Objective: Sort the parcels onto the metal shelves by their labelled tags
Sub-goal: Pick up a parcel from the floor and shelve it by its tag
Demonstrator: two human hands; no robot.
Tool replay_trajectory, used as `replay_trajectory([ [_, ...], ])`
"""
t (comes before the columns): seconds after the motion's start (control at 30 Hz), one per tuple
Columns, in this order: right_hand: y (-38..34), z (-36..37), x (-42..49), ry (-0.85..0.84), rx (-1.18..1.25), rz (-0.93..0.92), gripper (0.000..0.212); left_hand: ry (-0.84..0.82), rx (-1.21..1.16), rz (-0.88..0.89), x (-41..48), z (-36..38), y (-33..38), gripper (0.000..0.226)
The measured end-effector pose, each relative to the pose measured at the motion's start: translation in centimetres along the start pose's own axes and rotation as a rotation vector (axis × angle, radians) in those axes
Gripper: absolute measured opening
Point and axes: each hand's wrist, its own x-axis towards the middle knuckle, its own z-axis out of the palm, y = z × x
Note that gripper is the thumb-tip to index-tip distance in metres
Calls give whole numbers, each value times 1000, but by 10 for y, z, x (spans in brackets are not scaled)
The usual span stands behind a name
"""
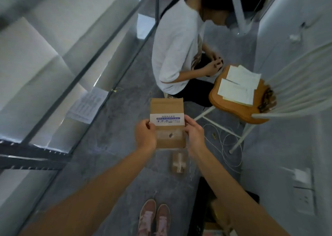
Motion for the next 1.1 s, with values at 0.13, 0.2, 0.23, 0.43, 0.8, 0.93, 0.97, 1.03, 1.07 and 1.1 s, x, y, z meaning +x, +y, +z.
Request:
replay_trajectory([
  [0.13,-49,22,-32,-51,-42,-97,53,113,-149,-27,-5,-40,46,27],
  [0.2,-70,30,-46,-65,-68,-150,54,106,-207,-32,-10,-60,69,27],
  [0.23,-80,33,-54,-61,-96,-177,54,93,-232,-39,-14,-70,80,27],
  [0.43,-133,52,-106,-99,-104,-275,49,92,-278,0,-41,-136,129,28],
  [0.8,-184,124,-216,-378,-356,-496,52,275,-334,38,-85,-284,150,28],
  [0.93,-194,152,-249,-484,-409,-539,47,371,-370,3,-98,-325,141,27],
  [0.97,-194,158,-257,-516,-416,-547,47,396,-379,1,-100,-336,138,27],
  [1.03,-193,170,-272,-581,-422,-552,42,433,-404,-4,-109,-356,133,24],
  [1.07,-191,175,-281,-606,-417,-548,37,442,-415,-8,-114,-365,130,23],
  [1.1,-189,180,-290,-629,-409,-546,31,453,-426,-15,-120,-373,126,23],
])
